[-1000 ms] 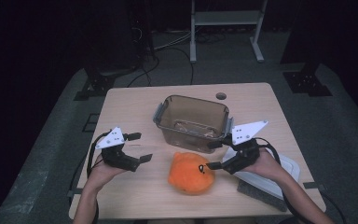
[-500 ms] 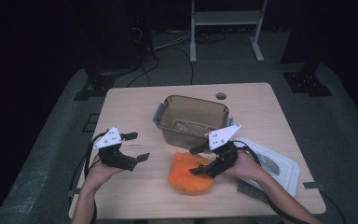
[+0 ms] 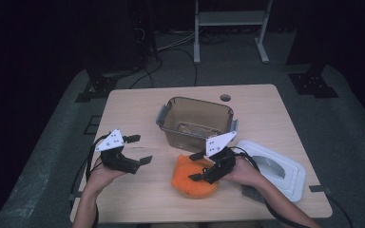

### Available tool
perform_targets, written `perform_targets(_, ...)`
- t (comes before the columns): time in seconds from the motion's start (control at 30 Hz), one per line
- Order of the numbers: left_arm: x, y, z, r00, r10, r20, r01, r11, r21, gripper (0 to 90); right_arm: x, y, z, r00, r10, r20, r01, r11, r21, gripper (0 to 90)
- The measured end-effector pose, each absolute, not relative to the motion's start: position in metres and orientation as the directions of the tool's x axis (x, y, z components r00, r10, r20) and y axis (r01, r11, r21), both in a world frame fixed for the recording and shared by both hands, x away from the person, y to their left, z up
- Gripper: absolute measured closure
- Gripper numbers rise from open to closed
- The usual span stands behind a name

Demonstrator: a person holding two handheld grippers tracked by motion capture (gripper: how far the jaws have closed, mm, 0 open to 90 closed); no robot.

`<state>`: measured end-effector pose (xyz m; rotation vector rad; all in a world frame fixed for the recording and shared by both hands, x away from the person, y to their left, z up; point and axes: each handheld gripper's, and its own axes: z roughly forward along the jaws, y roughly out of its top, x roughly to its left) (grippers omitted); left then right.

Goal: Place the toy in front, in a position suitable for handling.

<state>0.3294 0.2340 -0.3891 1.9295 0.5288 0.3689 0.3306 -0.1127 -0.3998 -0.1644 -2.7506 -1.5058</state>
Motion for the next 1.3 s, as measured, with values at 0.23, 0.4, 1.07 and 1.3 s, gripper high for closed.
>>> perform_targets(0.23,0.329,0.235,-0.389,0.855,0.518,0.018,0.192,-0.349,0.917,7.8,0.332,-0.112,-0.407,-0.992,0.115,0.055,0.108,0.531,0.840,39.9)
perform_targets(0.4,0.330,0.234,-0.390,0.854,0.519,0.021,0.192,-0.354,0.915,7.9,0.332,-0.112,-0.411,-0.990,0.128,0.062,0.122,0.539,0.833,49.5)
perform_targets(1.07,0.329,0.235,-0.389,0.854,0.519,0.018,0.189,-0.343,0.920,7.9,0.325,-0.105,-0.409,-0.991,0.107,0.079,0.126,0.571,0.812,77.3)
perform_targets(1.3,0.329,0.235,-0.388,0.853,0.522,0.019,0.189,-0.341,0.921,7.9,0.325,-0.101,-0.404,-0.990,0.111,0.083,0.132,0.571,0.810,78.6)
